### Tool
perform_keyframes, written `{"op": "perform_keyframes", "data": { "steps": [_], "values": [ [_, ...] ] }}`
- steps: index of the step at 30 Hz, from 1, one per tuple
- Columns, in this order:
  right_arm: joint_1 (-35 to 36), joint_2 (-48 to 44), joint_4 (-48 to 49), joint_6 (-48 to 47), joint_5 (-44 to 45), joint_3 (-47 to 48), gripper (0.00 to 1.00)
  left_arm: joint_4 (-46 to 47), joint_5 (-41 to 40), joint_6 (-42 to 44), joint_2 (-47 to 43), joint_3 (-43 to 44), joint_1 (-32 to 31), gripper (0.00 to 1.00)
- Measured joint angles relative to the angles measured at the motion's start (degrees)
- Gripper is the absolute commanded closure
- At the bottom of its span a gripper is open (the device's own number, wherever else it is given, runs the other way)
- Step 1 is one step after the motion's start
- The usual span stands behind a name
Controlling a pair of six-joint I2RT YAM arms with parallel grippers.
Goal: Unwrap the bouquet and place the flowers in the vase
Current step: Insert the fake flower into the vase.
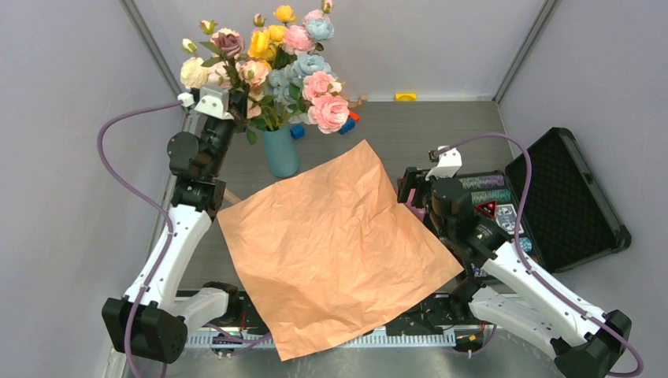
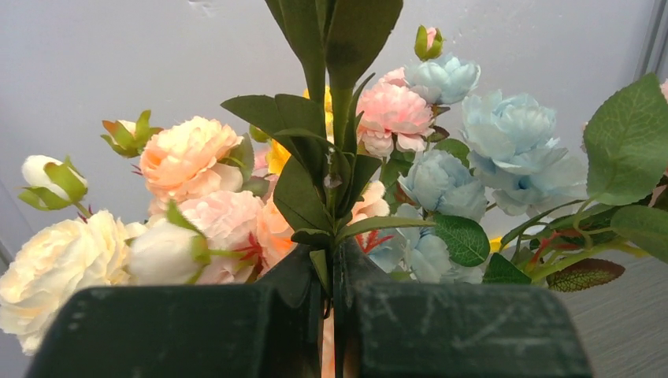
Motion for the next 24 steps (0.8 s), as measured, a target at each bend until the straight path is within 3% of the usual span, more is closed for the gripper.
{"op": "perform_keyframes", "data": {
  "steps": [24],
  "values": [
    [-0.24,-0.15,0.22,0.22,-0.04,-1.36,0.24,0.44,3.37,1.27,0.74,-5.42,0.00,1.00]
  ]
}}
